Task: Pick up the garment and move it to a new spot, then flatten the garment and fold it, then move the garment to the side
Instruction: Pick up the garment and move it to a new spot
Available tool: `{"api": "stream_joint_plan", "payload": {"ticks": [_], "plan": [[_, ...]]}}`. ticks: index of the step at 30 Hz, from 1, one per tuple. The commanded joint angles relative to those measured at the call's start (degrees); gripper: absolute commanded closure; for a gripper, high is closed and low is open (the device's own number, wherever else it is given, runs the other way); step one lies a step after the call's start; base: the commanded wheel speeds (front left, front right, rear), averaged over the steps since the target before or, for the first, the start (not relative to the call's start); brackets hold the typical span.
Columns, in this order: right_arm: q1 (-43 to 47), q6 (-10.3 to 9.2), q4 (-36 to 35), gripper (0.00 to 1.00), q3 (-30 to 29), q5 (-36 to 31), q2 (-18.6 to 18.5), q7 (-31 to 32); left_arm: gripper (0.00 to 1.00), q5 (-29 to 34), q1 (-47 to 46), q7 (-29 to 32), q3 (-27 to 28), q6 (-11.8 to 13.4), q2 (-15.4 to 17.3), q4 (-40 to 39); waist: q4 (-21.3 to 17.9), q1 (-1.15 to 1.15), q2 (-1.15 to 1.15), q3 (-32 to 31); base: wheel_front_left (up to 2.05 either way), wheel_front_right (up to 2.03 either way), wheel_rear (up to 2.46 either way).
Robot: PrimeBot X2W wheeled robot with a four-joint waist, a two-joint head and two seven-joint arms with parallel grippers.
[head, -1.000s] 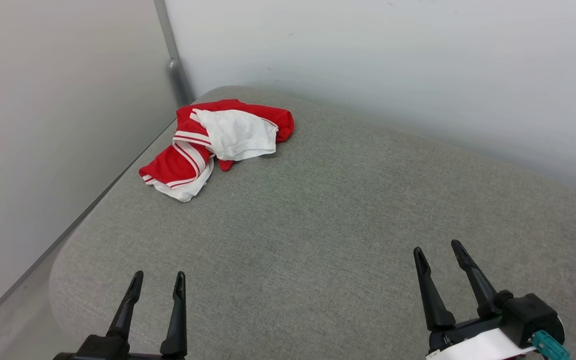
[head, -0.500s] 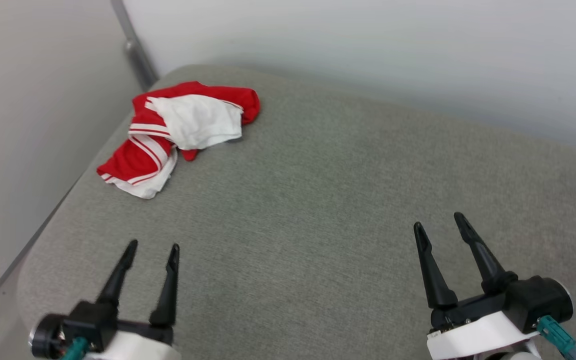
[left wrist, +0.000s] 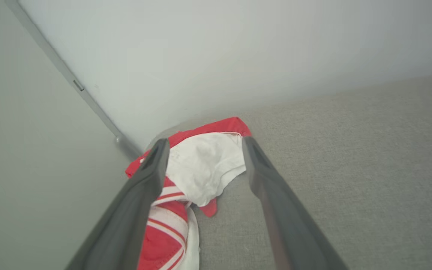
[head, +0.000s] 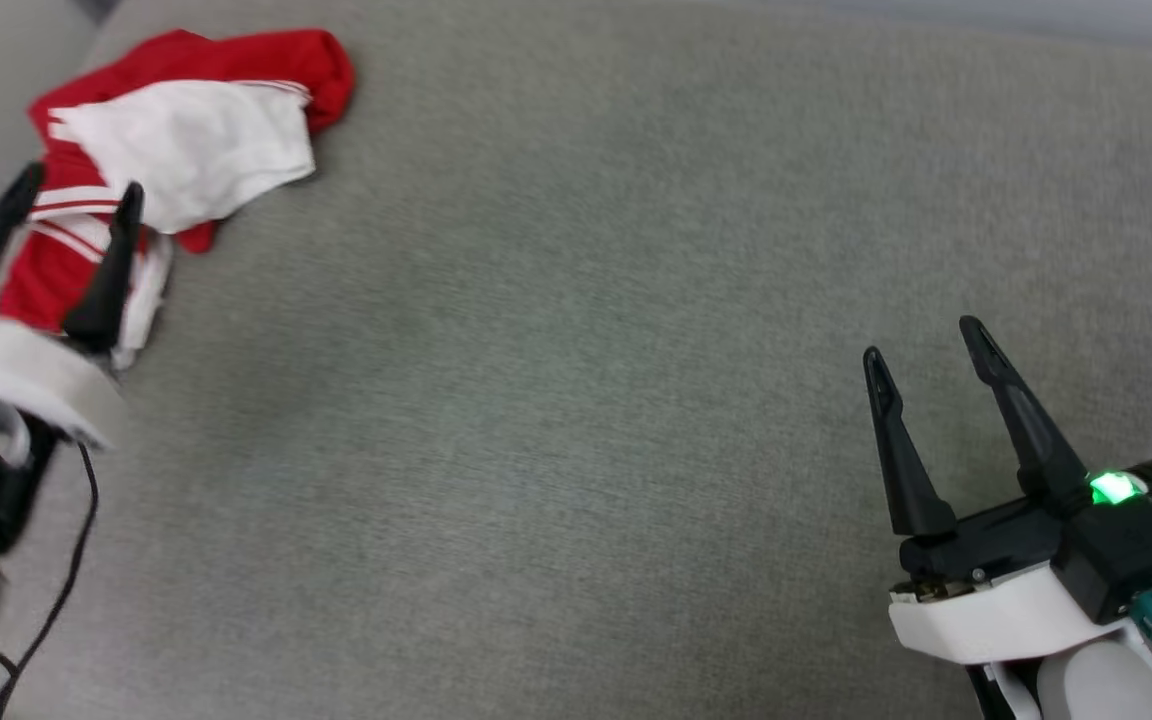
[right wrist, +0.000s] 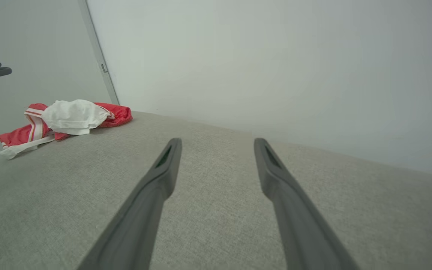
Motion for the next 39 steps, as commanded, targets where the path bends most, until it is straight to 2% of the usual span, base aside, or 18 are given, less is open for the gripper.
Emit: {"api": "stream_joint_plan", "payload": {"ticks": [1, 5, 7, 13, 16, 19, 25, 26, 28, 31, 34, 39], "plan": [[-1.06, -0.02, -1.06, 0.00, 0.06, -0.64, -0.55, 0.28, 0.00, -3.34, -4.00, 3.14, -1.93, 0.08, 2.91, 1.80, -4.00, -0.01, 0.00, 5.91, 0.00, 0.00, 0.00], [-1.95, -0.02, -2.50, 0.00, 0.31, -1.07, -0.27, 0.53, 0.00, -13.22, -11.91, 13.20, -6.84, 0.06, 10.41, 5.47, -5.93, -0.01, 0.00, 9.31, 0.00, 0.00, 0.00], [-2.05, -0.02, -2.79, 0.00, 0.46, -1.18, 0.10, 0.72, 0.00, -15.95, -15.22, 18.36, -10.06, 0.10, 15.25, 6.72, -6.82, -0.01, 0.00, 10.74, 0.00, 0.00, 0.00], [-2.00, -0.02, -2.58, 0.00, 2.75, -2.47, 0.67, 0.57, 0.00, -27.09, -22.33, 30.91, -14.23, 0.07, 22.00, 10.59, -9.75, -0.01, 0.00, 14.90, 0.00, 0.00, 0.00], [-2.09, -0.02, -2.48, 0.00, 2.81, -1.70, 1.48, 0.24, 0.00, -32.68, -24.65, 35.04, -14.27, 0.07, 23.11, 12.90, -11.26, -0.01, 0.00, 16.85, 0.00, 0.00, 0.00], [-2.39, -0.03, -1.74, 0.00, 2.84, -2.45, 1.62, 0.11, 0.00, -34.70, -26.21, 37.21, -14.86, 0.07, 25.04, 15.31, -12.51, -0.01, 0.00, 18.54, 0.00, 0.00, 0.00], [-3.21, -0.06, -1.10, 0.00, 1.47, -2.63, 1.81, -0.12, 0.00, -38.92, -26.62, 41.09, -16.23, 0.07, 24.42, 20.32, -14.01, -0.01, 0.00, 21.07, 0.00, 0.00, 0.00], [-3.37, -0.07, -1.01, 0.00, 1.29, -2.69, 1.84, -0.15, 0.50, -39.68, -26.09, 42.22, -17.07, 0.05, 23.89, 20.47, -14.06, -0.01, 0.00, 21.30, 0.00, 0.00, 0.00], [-3.54, -0.07, -0.53, 0.00, 1.10, -2.83, 1.94, -0.16, 1.00, -41.00, -25.56, 43.82, -18.35, -0.02, 23.26, 20.30, -14.12, -0.01, 0.00, 21.59, 0.00, 0.00, 0.00], [-4.06, -0.07, 0.70, 0.00, 1.18, -2.98, 2.11, -0.15, 1.00, -42.13, -25.68, 42.89, -19.08, -0.16, 22.76, 20.03, -14.31, -0.01, 0.00, 21.24, 0.00, 0.00, 0.00], [-4.41, -0.07, 1.39, 0.00, 1.61, -2.49, 2.26, -0.25, 1.00, -41.85, -25.89, 40.55, -19.20, -0.20, 23.82, 19.99, -14.67, -0.01, 0.00, 19.50, 0.00, 0.00, 0.00], [-4.54, -0.05, 1.94, 0.00, 2.36, -1.57, 2.51, -0.54, 1.00, -41.01, -28.41, 33.22, -17.55, -0.01, 25.83, 20.85, -15.24, -0.01, 0.00, 14.34, 0.00, 0.00, 0.00]]}}
